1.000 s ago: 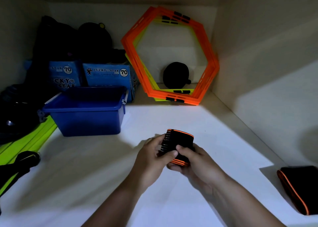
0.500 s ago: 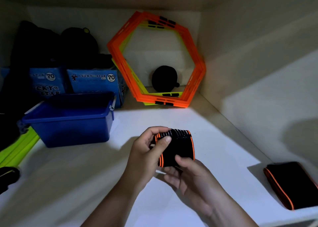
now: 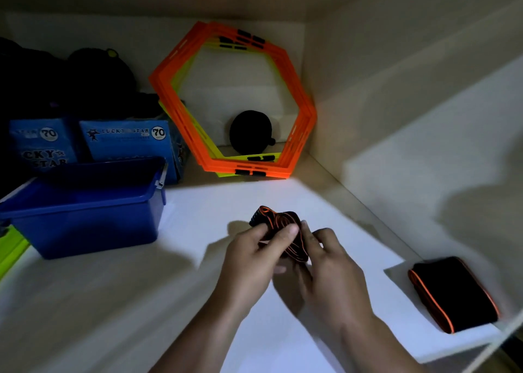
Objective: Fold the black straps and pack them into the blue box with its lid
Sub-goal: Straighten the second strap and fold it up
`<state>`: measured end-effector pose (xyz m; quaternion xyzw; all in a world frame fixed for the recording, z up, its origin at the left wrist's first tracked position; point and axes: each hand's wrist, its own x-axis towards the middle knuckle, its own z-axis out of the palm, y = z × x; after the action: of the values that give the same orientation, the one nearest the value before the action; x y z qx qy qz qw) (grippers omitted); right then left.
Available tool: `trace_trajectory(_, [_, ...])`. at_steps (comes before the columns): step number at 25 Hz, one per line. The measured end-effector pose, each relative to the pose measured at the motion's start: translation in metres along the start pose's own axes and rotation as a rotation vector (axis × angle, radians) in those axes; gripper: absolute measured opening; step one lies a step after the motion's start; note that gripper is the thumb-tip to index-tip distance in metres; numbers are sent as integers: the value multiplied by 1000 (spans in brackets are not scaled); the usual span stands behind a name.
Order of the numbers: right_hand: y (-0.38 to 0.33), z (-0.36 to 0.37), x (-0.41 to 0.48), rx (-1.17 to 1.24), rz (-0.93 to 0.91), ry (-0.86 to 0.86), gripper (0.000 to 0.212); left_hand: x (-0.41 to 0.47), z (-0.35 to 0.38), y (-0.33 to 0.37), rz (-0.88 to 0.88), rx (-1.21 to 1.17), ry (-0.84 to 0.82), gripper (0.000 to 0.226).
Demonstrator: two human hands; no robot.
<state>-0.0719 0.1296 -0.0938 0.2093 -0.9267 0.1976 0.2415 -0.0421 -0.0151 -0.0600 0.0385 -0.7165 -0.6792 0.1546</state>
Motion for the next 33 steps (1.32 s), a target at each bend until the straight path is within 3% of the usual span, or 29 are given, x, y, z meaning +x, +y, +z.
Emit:
trace_trajectory(2, [10,-10,0,-76,-27,0,70,6,16,5,-43,-103,-26,16])
trace_trajectory(5, [36,-30,-1,-91,-13,-132,79,22,45,-2,-133,-204,-56,11])
trace_trajectory(8, [76,-52,2,-258,-16,-148,68,39,84,-18,-217,-163,-150,12])
trace_trajectory(13, [119,-76,10,-467,43,-376,54,72,145,-45,-236,27,-204,14])
trace_trajectory(17, [142,-83,13,-428,126,-409,40,86,173,-54,-98,409,-253,26])
trace_trajectory(21, [150,-76,18,-390,137,-495,39,93,179,-46,131,890,-275,19])
trace_trajectory(22, [150,-74,19,-385,136,-512,41,95,178,-45,192,919,-250,14])
trace_trajectory(24, [149,-71,21,-366,139,-521,45,97,174,-50,309,876,-234,37])
trace_trajectory(26, [149,-71,21,-360,125,-516,47,92,173,-55,416,819,-369,52])
trace_trajectory(28, [149,-71,22,-349,110,-520,49,83,172,-58,398,798,-483,64])
trace_trajectory(33, [151,-73,19,-317,113,-456,45,72,166,-52,478,881,-519,87])
